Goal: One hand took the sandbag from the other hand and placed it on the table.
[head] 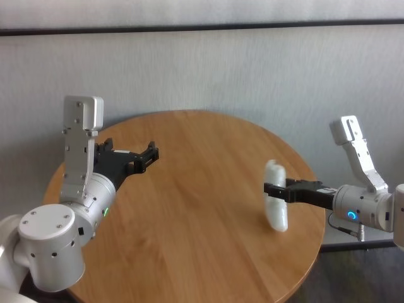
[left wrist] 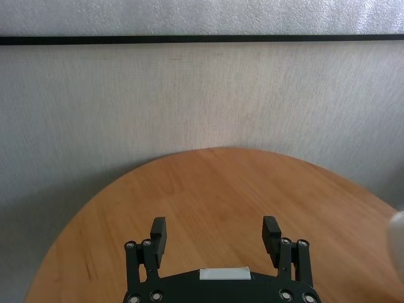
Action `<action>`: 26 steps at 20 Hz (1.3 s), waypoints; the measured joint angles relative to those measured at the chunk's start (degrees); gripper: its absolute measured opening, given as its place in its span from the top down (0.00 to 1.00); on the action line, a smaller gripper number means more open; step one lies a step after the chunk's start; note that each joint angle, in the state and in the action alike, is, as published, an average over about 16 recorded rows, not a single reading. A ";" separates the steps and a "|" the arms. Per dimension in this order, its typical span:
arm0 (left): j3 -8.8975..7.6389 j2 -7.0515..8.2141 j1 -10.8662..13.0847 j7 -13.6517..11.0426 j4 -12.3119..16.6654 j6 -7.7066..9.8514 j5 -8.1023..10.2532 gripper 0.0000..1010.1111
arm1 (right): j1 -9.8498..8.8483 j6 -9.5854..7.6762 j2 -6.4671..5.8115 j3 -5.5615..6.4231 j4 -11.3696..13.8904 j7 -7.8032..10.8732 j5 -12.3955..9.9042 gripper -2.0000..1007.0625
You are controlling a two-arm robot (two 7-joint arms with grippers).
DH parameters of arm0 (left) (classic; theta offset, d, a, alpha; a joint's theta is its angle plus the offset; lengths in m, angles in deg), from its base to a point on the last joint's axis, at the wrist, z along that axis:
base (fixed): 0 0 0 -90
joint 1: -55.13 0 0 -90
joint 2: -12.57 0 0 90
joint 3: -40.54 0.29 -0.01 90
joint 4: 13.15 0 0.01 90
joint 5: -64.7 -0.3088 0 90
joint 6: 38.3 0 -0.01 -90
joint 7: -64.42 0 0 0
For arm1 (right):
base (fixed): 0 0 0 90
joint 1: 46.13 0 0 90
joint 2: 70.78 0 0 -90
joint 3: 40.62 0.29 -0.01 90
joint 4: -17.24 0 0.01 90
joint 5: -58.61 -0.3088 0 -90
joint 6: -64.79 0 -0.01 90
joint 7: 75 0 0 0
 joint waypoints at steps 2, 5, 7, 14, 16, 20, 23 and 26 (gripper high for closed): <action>0.00 0.01 -0.01 -0.01 0.01 -0.01 0.01 0.01 | -0.08 0.05 -0.05 0.06 0.08 -0.01 -0.10 0.24; 0.00 0.02 -0.01 -0.01 0.02 -0.03 0.02 0.01 | -0.16 0.12 -0.11 0.13 0.18 -0.02 -0.22 0.17; -0.08 0.02 0.02 0.12 0.09 -0.05 -0.02 0.01 | -0.22 0.20 -0.16 0.17 0.28 0.03 -0.26 0.12; -1.21 -0.24 0.52 1.35 0.97 0.11 -0.58 0.01 | -0.54 2.27 -0.29 0.12 2.69 0.92 1.02 0.02; -1.68 -0.34 0.74 1.72 1.37 0.26 -0.81 0.01 | -0.53 3.17 -0.16 -0.05 3.78 1.36 1.82 0.01; -2.65 -0.58 1.35 2.35 2.42 0.69 -1.30 0.01 | -0.33 5.24 0.46 -0.60 6.15 2.31 3.88 0.01; -3.27 -0.82 1.96 2.55 3.27 1.19 -1.63 0.01 | -0.01 6.87 1.26 -1.16 7.85 3.00 5.74 0.01; -3.69 -1.07 2.58 2.45 3.92 1.77 -1.82 0.01 | 0.49 8.13 2.35 -1.80 8.87 3.57 7.56 0.01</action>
